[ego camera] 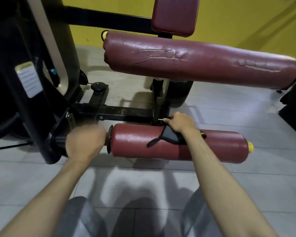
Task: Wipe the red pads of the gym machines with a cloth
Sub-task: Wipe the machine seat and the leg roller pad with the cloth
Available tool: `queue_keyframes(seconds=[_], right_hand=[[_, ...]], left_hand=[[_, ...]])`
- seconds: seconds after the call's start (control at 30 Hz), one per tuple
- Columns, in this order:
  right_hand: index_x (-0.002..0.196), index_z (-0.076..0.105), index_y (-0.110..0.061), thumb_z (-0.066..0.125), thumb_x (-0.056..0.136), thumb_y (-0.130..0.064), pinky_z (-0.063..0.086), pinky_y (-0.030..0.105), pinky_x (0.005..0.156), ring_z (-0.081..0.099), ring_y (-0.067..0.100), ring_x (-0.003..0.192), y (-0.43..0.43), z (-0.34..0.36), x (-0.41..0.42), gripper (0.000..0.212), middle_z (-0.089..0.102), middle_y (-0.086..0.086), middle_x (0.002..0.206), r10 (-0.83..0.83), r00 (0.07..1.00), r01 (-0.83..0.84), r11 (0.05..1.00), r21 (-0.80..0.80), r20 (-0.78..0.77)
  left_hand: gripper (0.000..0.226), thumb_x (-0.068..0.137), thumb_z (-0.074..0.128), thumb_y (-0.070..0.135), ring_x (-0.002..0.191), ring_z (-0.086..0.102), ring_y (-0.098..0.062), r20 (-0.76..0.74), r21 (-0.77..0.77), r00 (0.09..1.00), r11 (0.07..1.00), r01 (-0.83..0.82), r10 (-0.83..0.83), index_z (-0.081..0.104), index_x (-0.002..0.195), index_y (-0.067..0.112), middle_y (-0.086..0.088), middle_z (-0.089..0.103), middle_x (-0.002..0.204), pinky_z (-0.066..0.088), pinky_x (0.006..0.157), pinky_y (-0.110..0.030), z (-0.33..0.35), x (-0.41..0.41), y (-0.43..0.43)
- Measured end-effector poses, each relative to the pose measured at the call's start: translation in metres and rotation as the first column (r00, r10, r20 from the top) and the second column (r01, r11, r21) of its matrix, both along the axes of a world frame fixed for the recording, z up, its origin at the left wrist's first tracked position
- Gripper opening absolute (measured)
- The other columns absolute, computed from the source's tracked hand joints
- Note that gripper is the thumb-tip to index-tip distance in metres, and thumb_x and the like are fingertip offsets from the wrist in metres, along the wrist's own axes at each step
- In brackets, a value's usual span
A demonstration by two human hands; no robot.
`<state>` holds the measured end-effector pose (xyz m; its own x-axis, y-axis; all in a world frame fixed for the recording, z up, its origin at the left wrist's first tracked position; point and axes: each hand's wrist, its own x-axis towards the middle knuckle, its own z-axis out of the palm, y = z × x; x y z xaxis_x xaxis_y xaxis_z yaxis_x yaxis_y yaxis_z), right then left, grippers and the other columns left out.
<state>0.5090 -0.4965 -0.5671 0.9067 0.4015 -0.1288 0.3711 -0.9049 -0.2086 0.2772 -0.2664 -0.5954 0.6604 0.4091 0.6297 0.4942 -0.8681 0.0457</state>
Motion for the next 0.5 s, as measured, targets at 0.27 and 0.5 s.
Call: queue_keyframes(seconds=[0.27,0.5], right_hand=[[0.116,0.071,-0.017,0.048,0.102,-0.051,0.045,0.04,0.076,0.064,0.04,0.104,-0.01,-0.013,-0.016,0.044,0.07,0.018,0.112,-0.019,0.989,0.016,1.0,0.025,0.145],[0.14,0.061,-0.027,0.059,0.103,-0.032,0.021,0.049,0.125,0.035,0.019,0.151,-0.071,-0.073,-0.104,0.037,0.049,-0.002,0.154,-0.033,0.848,-0.227,0.879,0.419,0.529]], left_hand=[[0.05,0.097,0.043,0.022,0.046,0.055,-0.035,-0.015,-0.001,1.0,1.0,-0.019,0.019,0.056,0.052,0.005,-0.012,0.053,0.049,0.035,0.05,-0.033,-0.003,0.0,0.001],[0.06,0.104,0.035,0.03,0.046,0.054,-0.037,0.027,-0.032,0.999,0.999,-0.018,0.019,0.051,0.051,0.007,-0.013,0.052,0.049,0.027,0.052,-0.03,-0.002,-0.004,-0.001]])
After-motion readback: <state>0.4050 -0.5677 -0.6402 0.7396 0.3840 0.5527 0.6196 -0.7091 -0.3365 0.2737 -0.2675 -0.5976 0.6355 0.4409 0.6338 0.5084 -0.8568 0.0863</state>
